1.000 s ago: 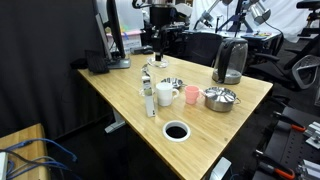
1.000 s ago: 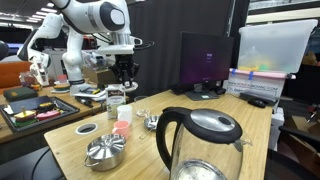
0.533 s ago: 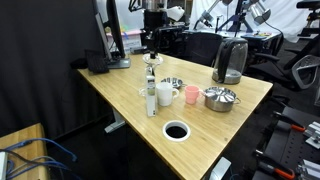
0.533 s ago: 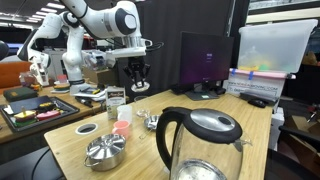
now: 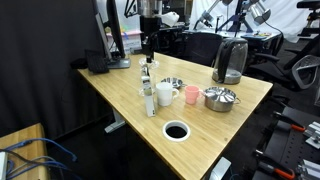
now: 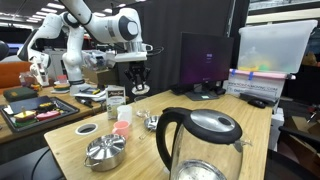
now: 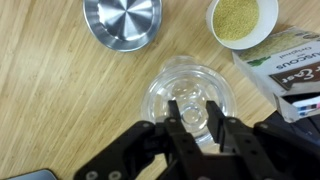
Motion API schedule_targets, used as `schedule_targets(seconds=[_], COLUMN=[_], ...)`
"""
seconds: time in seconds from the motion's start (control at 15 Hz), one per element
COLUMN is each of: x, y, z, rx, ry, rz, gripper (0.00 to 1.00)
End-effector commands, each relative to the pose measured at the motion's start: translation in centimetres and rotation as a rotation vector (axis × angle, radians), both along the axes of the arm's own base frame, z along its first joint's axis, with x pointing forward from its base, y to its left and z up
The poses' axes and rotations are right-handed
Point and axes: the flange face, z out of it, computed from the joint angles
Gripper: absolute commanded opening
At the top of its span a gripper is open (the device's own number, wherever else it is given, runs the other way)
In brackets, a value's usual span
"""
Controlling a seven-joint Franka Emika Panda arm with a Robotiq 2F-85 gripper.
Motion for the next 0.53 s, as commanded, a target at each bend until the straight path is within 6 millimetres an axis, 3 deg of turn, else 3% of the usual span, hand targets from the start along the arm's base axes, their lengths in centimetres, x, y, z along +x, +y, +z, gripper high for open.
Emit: schedule_targets(seconds=[0.0, 0.47], x=[0.7, 1.3], y=[0.6, 0.7], z=[-0.9, -3.5], rx=[-0.015, -0.02], ry=[0.017, 0.05], rz=[0.002, 0.003], gripper=[0.08, 0.08])
